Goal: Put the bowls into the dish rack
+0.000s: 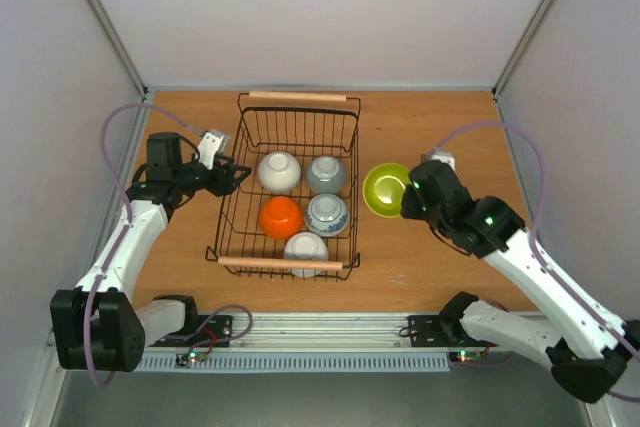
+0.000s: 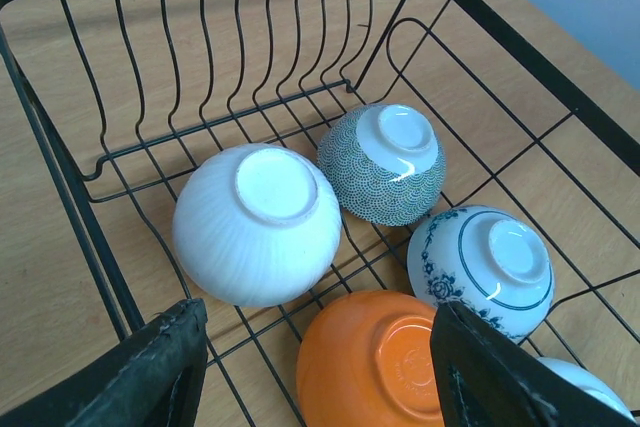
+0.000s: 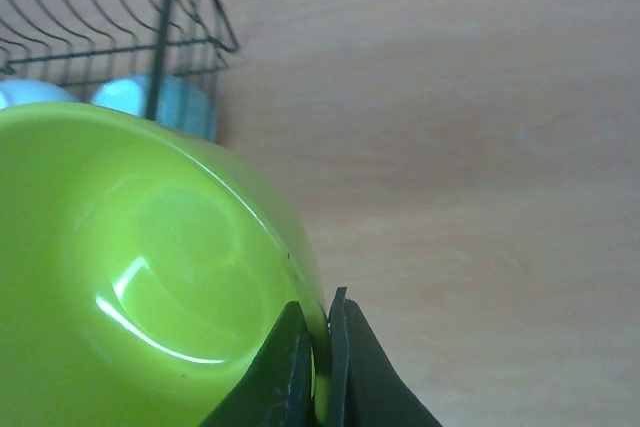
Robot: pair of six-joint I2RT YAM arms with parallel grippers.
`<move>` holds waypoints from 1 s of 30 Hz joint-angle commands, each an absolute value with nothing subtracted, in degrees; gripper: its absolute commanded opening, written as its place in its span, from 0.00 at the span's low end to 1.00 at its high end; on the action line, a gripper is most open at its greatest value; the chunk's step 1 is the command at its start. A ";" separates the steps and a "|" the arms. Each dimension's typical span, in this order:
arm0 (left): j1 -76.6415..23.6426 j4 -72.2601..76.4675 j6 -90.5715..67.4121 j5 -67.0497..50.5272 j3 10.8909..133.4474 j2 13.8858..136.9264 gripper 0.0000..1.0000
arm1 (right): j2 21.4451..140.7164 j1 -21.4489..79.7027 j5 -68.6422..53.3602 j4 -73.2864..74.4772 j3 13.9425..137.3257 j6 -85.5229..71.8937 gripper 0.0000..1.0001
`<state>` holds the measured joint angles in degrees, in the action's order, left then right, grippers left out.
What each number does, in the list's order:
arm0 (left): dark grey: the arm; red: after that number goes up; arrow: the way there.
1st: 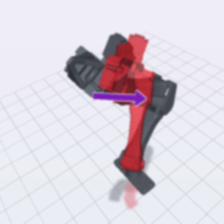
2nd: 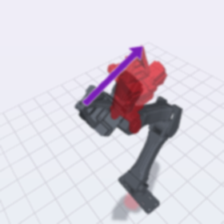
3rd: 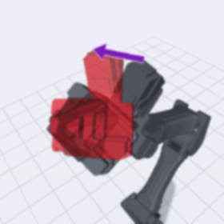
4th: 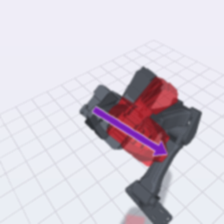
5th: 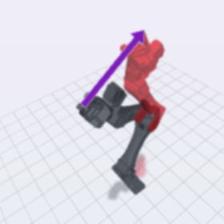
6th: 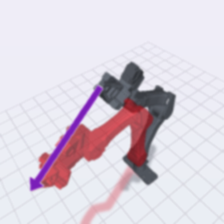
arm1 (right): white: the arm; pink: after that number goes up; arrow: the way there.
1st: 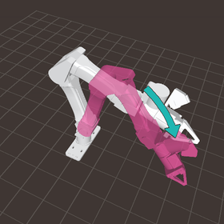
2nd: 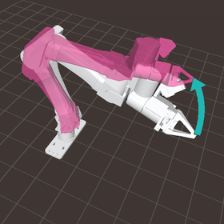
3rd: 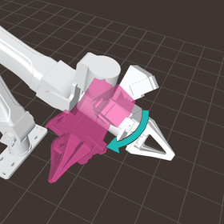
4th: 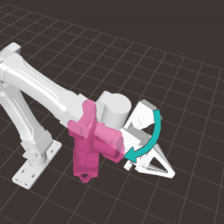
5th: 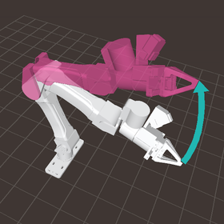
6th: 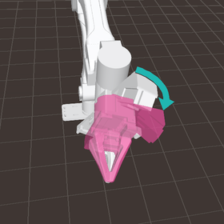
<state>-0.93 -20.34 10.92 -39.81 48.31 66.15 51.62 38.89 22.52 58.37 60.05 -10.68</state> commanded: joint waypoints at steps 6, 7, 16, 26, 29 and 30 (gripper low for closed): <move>-0.73 -20.58 12.01 -44.37 49.76 65.62 0.62 | 75.48 44.27 17.02 47.77 76.25 3.16 0.01; -0.78 -20.51 12.10 -44.65 49.70 65.51 0.62 | 78.24 45.33 17.75 48.16 78.65 3.73 0.01; -1.14 -20.87 12.77 -45.15 49.66 65.65 0.61 | 100.63 52.09 21.27 53.20 100.75 8.66 0.01; -1.31 -20.63 13.27 -46.11 49.05 64.60 0.61 | 109.26 54.37 23.55 54.04 108.85 9.72 0.01; -1.40 -20.73 13.34 -46.08 49.17 65.18 0.61 | 110.29 55.15 23.43 54.50 110.66 10.25 0.01; -1.43 -20.88 13.48 -46.09 49.26 65.47 0.61 | 110.60 55.52 23.43 54.76 111.41 10.47 0.01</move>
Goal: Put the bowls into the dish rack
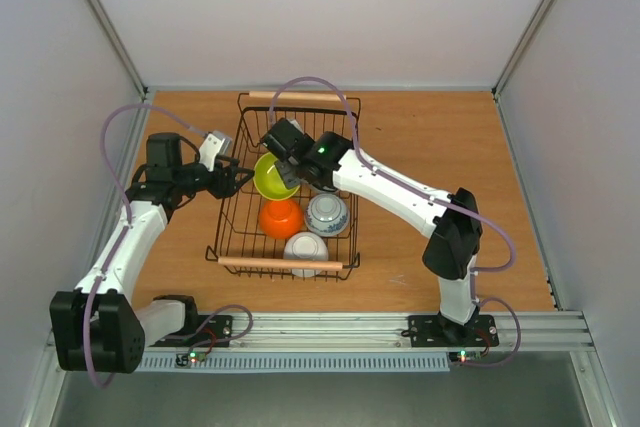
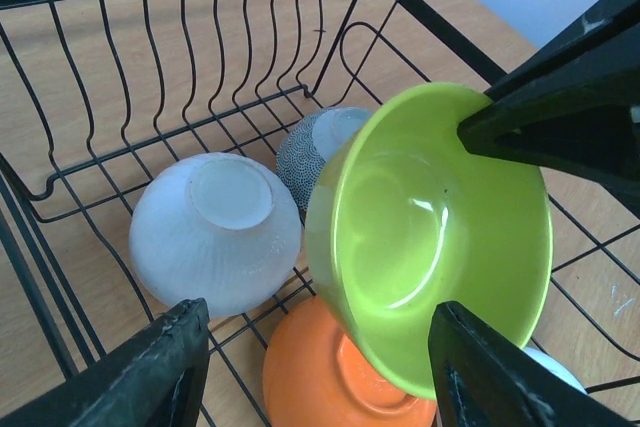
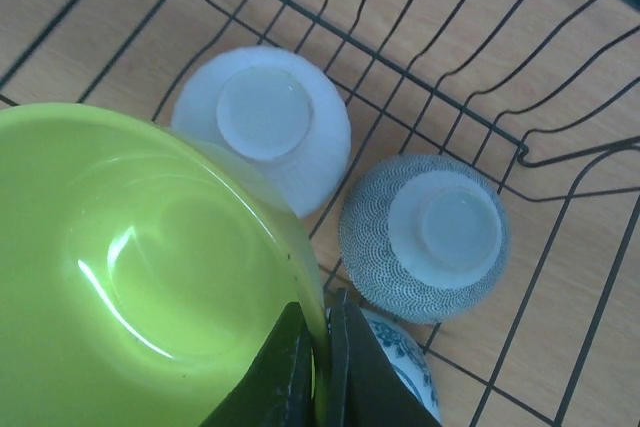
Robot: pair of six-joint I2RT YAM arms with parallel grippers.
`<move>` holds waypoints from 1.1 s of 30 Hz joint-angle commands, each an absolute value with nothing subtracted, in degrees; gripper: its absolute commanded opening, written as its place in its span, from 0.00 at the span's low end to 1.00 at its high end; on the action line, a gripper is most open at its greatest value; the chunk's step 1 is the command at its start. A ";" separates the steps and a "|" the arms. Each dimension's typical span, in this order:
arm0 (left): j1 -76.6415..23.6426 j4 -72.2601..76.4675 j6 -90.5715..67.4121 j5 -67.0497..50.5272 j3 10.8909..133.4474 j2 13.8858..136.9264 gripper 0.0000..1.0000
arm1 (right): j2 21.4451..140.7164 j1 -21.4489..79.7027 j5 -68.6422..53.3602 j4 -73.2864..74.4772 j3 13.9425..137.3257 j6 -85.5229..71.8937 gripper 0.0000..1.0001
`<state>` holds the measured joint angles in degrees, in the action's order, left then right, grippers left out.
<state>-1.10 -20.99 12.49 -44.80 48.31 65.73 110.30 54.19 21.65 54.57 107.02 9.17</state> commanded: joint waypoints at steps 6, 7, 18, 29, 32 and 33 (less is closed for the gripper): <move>-2.09 -21.69 14.12 -45.24 49.76 66.66 0.61 | 111.06 57.70 22.80 55.19 114.99 11.87 0.01; -2.18 -21.79 14.21 -44.99 49.81 66.70 0.60 | 110.96 58.00 22.64 55.19 115.38 12.05 0.01; -2.62 -22.56 16.24 -47.37 48.93 64.81 0.01 | 110.46 58.71 24.56 55.11 113.35 11.23 0.14; -2.08 -24.39 18.21 -55.25 48.87 65.17 0.00 | 92.75 49.75 -15.14 31.14 86.05 3.15 0.79; -1.69 -25.05 18.82 -58.00 48.87 64.96 0.01 | 89.60 47.58 -22.90 23.83 80.05 0.17 0.84; -1.53 -25.30 19.09 -59.01 48.87 64.88 0.00 | 88.88 47.27 -24.76 22.15 78.65 -1.51 0.86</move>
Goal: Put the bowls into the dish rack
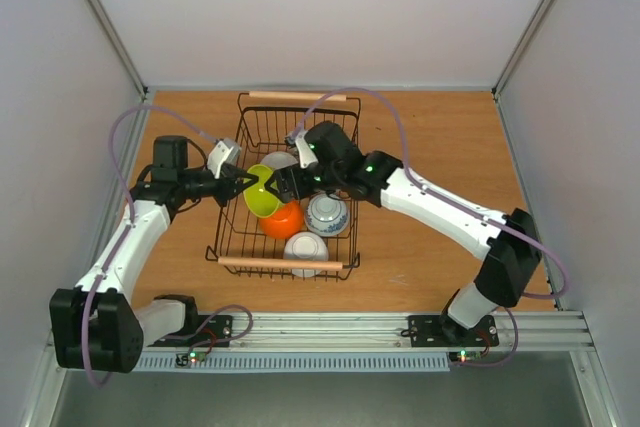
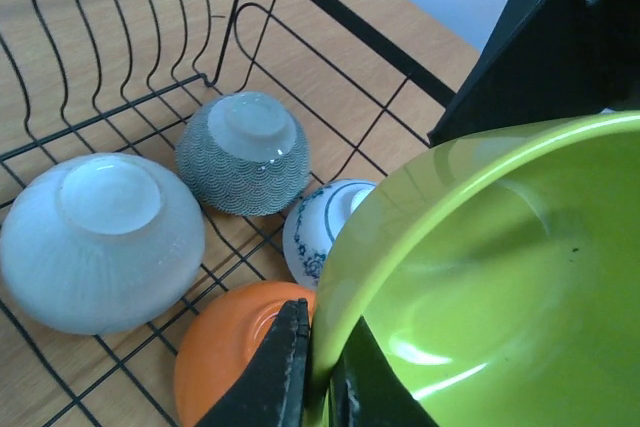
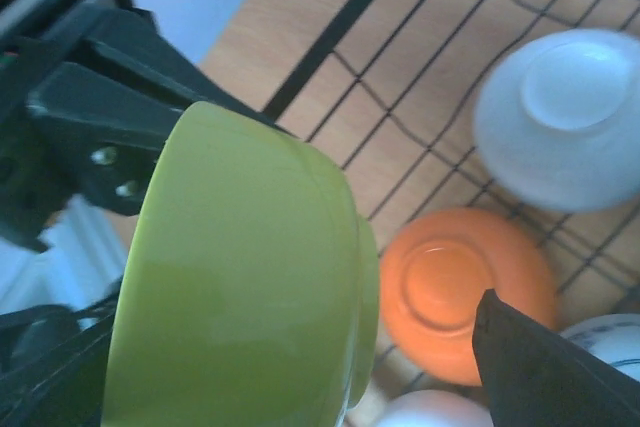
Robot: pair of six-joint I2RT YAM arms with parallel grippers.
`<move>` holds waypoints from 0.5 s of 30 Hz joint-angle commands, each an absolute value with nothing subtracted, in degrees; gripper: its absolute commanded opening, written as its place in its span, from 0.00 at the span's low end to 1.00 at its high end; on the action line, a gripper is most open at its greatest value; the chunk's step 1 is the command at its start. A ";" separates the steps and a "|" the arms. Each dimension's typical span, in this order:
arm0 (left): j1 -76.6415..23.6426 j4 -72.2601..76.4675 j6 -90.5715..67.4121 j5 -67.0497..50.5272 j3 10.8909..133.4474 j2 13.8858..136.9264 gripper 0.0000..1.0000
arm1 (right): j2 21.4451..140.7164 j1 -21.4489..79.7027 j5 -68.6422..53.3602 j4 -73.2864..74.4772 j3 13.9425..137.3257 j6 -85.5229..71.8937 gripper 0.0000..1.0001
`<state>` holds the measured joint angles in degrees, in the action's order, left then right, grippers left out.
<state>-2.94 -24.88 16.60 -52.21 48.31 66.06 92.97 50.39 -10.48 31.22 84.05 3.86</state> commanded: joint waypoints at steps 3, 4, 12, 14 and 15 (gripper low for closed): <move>-0.81 -26.11 19.46 -61.48 49.15 65.09 0.01 | 87.81 46.85 -29.73 18.57 75.83 -3.86 0.89; -0.72 -26.42 19.51 -62.24 49.40 65.31 0.01 | 87.68 46.85 -30.93 17.78 75.24 -4.24 0.89; 1.96 -29.33 20.87 -68.36 50.95 67.31 0.00 | 87.57 46.85 -33.33 15.12 72.54 -5.99 0.84; 2.19 -30.59 21.68 -69.71 51.47 67.83 0.00 | 87.88 46.85 -34.21 14.23 72.34 -6.40 0.81; 2.27 -31.49 22.16 -70.09 51.84 68.11 0.00 | 88.10 46.85 -34.70 13.97 72.32 -6.60 0.80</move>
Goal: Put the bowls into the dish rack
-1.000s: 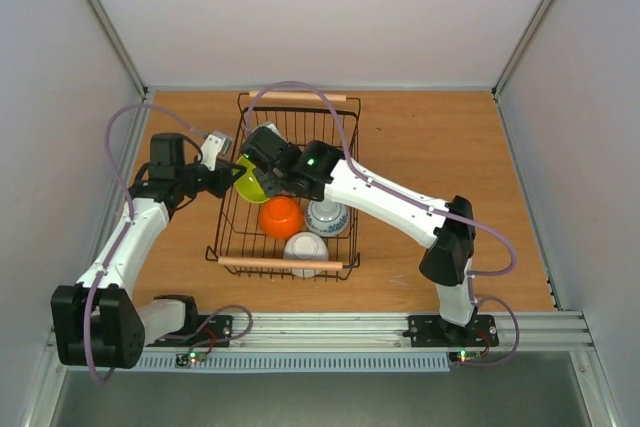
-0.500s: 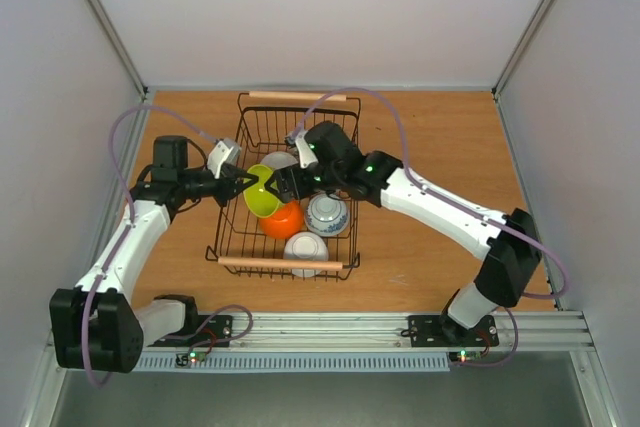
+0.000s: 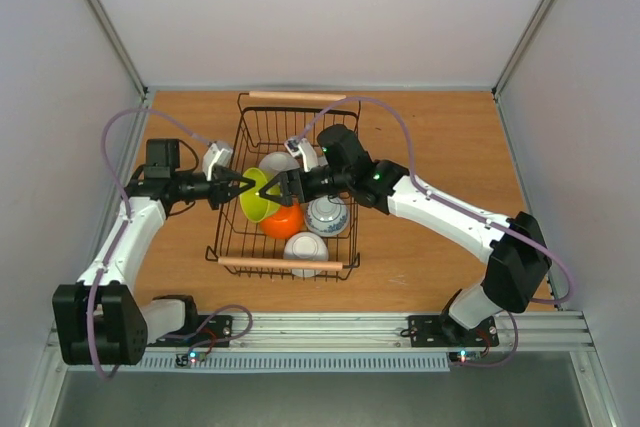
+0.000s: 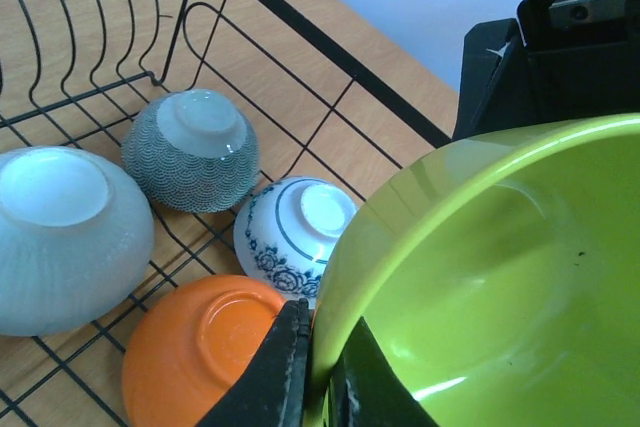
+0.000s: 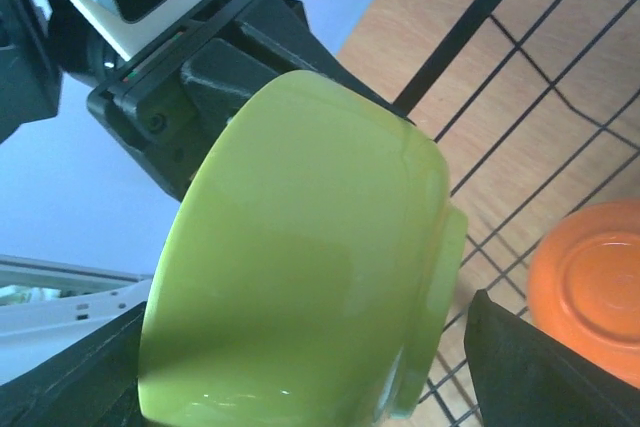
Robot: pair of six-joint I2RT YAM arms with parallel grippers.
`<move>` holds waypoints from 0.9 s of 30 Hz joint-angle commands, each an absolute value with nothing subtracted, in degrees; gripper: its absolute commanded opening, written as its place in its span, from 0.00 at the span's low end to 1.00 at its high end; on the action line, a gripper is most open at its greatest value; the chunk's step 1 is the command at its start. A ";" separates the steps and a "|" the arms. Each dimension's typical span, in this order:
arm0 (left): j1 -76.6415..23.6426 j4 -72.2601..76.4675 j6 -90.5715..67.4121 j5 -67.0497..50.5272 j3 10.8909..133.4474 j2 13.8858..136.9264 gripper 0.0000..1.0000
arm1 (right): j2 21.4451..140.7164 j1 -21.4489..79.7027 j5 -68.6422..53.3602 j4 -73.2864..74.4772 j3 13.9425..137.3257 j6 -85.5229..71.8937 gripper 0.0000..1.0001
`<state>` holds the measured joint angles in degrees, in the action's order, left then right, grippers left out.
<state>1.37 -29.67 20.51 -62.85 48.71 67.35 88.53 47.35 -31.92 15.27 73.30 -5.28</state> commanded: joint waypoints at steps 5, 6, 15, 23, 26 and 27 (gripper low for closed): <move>2.55 -34.40 24.31 -72.04 52.85 69.18 0.01 | 88.79 46.85 -37.99 11.85 72.16 -7.18 0.64; 2.53 -35.06 24.89 -72.19 53.09 69.31 0.01 | 88.84 46.85 -38.57 11.51 72.08 -7.28 0.56; 2.63 -34.16 24.04 -70.23 53.44 70.17 0.01 | 87.89 46.85 -37.28 13.55 72.54 -5.29 0.01; 2.55 -29.40 19.34 -65.05 52.64 69.61 0.30 | 85.93 46.85 -30.50 21.96 75.46 1.47 0.01; 2.63 -24.96 16.75 -60.67 51.28 68.05 0.45 | 85.53 46.85 -25.66 26.78 77.64 4.86 0.01; 2.57 -23.08 15.44 -58.54 50.30 67.26 0.45 | 85.44 46.85 -24.25 28.42 78.26 5.77 0.01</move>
